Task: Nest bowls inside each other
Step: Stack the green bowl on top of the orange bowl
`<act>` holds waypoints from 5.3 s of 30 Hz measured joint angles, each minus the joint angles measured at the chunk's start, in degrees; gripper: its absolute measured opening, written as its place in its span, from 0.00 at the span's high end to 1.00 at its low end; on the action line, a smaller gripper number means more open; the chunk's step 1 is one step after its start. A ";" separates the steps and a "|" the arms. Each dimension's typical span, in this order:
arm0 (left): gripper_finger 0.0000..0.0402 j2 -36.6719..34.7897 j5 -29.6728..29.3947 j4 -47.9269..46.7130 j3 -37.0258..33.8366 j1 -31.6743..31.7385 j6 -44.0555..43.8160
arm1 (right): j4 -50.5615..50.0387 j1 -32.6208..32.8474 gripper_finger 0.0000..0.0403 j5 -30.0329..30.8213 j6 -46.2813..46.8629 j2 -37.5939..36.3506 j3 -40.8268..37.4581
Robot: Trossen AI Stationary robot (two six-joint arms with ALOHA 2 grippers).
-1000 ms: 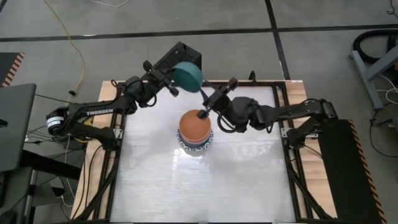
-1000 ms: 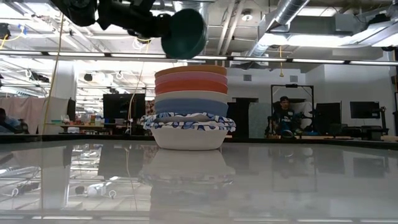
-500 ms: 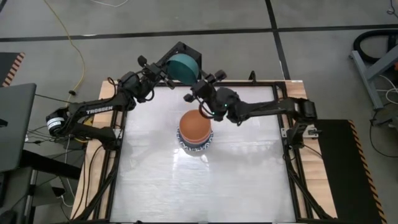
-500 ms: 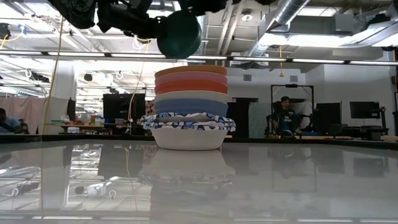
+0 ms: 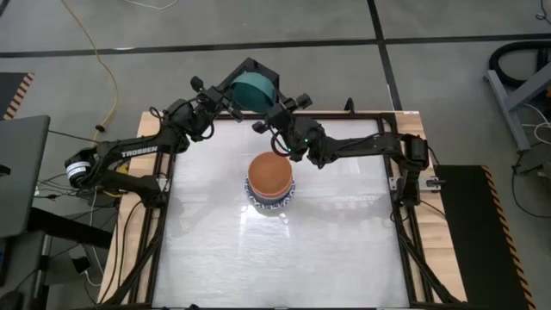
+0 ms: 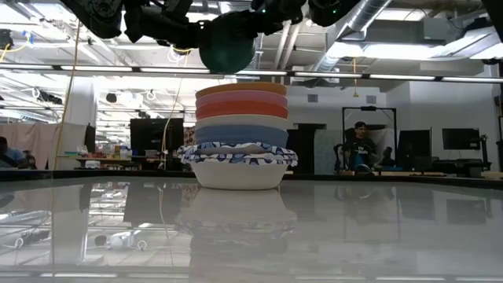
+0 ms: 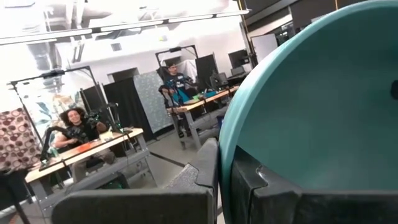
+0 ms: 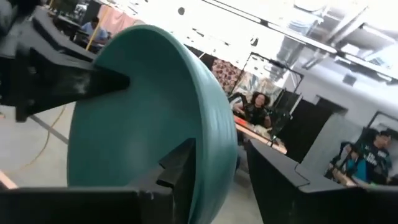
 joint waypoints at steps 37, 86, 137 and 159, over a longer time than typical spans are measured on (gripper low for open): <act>0.34 -14.78 15.05 -28.39 0.13 -0.28 -2.92 | -73.32 -20.31 0.99 -38.67 45.46 -1.60 21.97; 0.35 -34.18 40.01 -61.21 0.07 -6.97 -22.02 | -98.23 -9.55 0.98 -66.53 48.95 2.55 21.35; 0.35 -34.07 40.51 -62.15 0.07 -6.95 -24.46 | -100.72 -6.59 0.52 -69.14 45.76 2.85 21.35; 0.35 -33.97 40.49 -65.06 0.07 -6.94 -23.39 | -104.65 -8.16 0.37 -67.96 45.78 2.31 25.40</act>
